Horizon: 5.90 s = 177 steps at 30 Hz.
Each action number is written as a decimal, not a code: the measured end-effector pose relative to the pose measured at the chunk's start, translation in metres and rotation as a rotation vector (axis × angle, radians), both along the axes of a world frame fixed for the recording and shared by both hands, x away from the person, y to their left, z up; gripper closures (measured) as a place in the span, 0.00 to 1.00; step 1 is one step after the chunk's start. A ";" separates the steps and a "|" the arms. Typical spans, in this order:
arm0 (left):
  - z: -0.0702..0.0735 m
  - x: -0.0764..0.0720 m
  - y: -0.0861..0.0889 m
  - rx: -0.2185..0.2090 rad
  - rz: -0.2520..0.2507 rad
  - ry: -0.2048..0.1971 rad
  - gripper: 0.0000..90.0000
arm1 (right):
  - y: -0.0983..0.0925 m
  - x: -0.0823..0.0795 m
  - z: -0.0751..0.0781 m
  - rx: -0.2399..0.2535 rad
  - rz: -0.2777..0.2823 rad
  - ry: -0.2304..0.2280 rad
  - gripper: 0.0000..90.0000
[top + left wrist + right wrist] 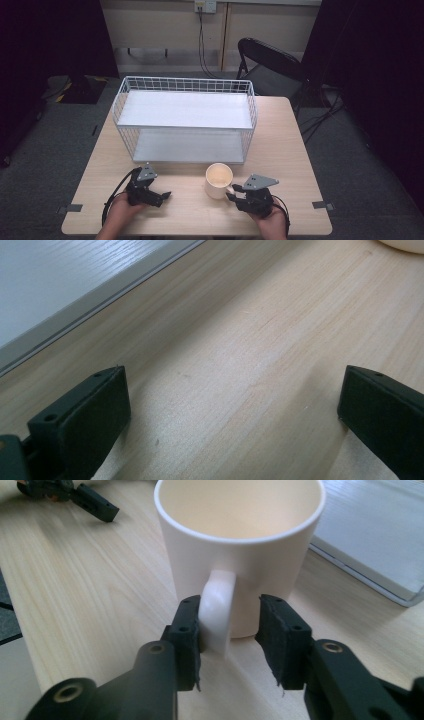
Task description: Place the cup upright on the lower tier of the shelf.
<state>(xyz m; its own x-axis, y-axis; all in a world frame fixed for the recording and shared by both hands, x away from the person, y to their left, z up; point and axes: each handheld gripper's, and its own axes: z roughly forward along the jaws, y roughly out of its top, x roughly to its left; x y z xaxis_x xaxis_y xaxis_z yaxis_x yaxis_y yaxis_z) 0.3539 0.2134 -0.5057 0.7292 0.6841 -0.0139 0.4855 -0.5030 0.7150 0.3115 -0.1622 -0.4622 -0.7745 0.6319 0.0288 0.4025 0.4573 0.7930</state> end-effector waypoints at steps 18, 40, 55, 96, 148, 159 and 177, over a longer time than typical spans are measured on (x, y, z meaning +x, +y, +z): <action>0.000 0.000 0.000 0.001 0.000 -0.001 0.00 | -0.009 0.006 0.006 0.024 -0.006 0.003 0.88; 0.000 0.000 0.000 0.000 0.000 0.000 0.00 | -0.017 0.008 0.021 0.066 -0.027 -0.052 0.89; 0.000 0.000 0.000 0.000 0.000 0.000 0.00 | 0.002 0.025 0.028 0.060 -0.061 -0.082 0.89; 0.000 0.000 0.000 0.000 0.000 0.000 0.00 | 0.031 0.060 0.033 0.066 -0.198 -0.145 0.89; 0.000 0.000 0.000 0.001 0.000 -0.001 0.00 | 0.057 0.089 0.008 0.047 -0.327 -0.173 0.88; 0.000 0.000 0.000 0.000 0.000 0.000 0.00 | 0.067 0.094 0.008 0.043 -0.332 -0.174 0.88; 0.000 0.000 0.000 0.000 -0.001 0.000 0.00 | 0.072 0.096 0.007 0.026 -0.357 -0.185 0.71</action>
